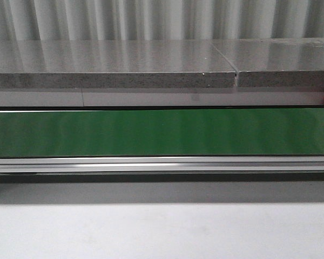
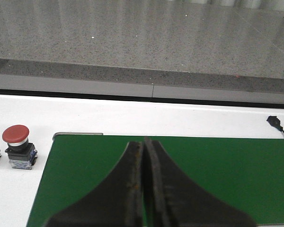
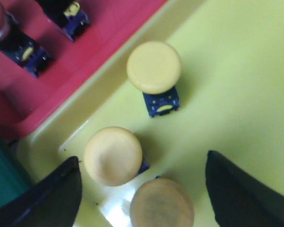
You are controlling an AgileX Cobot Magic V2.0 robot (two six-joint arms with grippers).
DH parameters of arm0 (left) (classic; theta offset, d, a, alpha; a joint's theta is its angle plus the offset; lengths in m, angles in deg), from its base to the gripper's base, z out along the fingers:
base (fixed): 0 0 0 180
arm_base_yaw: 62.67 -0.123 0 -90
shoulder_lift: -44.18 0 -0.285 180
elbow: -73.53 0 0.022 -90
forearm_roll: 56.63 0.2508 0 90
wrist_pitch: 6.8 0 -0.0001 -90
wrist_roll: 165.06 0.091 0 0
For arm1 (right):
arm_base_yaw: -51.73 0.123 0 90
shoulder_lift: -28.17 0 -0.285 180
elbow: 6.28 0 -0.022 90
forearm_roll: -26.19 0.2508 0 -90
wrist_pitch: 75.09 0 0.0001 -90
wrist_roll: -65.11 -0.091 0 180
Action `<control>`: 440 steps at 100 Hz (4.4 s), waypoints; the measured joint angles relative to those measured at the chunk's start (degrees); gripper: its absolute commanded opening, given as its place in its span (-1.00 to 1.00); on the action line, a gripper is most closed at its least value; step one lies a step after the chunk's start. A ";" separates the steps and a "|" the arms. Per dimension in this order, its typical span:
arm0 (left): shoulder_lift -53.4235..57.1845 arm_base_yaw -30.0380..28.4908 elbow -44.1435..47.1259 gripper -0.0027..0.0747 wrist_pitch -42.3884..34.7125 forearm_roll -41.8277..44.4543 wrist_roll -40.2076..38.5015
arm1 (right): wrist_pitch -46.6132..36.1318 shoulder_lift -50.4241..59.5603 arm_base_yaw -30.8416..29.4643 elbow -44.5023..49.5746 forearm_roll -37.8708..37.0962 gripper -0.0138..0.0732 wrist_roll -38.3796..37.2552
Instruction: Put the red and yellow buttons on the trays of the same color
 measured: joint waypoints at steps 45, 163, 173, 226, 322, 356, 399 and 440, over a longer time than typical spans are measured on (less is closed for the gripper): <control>0.00 0.00 0.00 -0.99 0.00 0.00 0.08 | 4.79 16.81 12.14 -4.16 0.10 0.59 5.57; 0.00 0.00 0.00 -0.99 0.00 0.00 0.08 | 10.26 29.23 35.87 -4.69 0.10 -0.84 17.98; 0.00 0.00 0.00 -0.99 0.00 0.00 0.08 | 10.26 29.23 35.87 -4.69 0.10 -0.84 17.98; 0.00 0.00 0.00 -0.91 0.14 0.00 0.08 | 10.26 29.23 35.87 -4.69 0.10 -0.84 17.98; -16.30 -10.77 -14.40 0.77 10.46 -0.35 -11.32 | 10.26 29.23 35.87 -4.69 0.10 -0.84 17.98; -41.55 -20.97 -26.40 0.77 11.63 -0.45 -11.55 | 10.26 29.23 35.87 -4.69 0.10 -0.84 17.98; -65.16 -22.97 -38.91 0.77 11.40 -3.47 -11.67 | 10.26 29.23 35.87 -4.69 0.10 -0.84 17.98; -75.82 -22.97 -47.67 0.77 11.63 -3.88 -11.67 | 10.26 29.23 35.87 -4.69 0.10 -0.84 18.00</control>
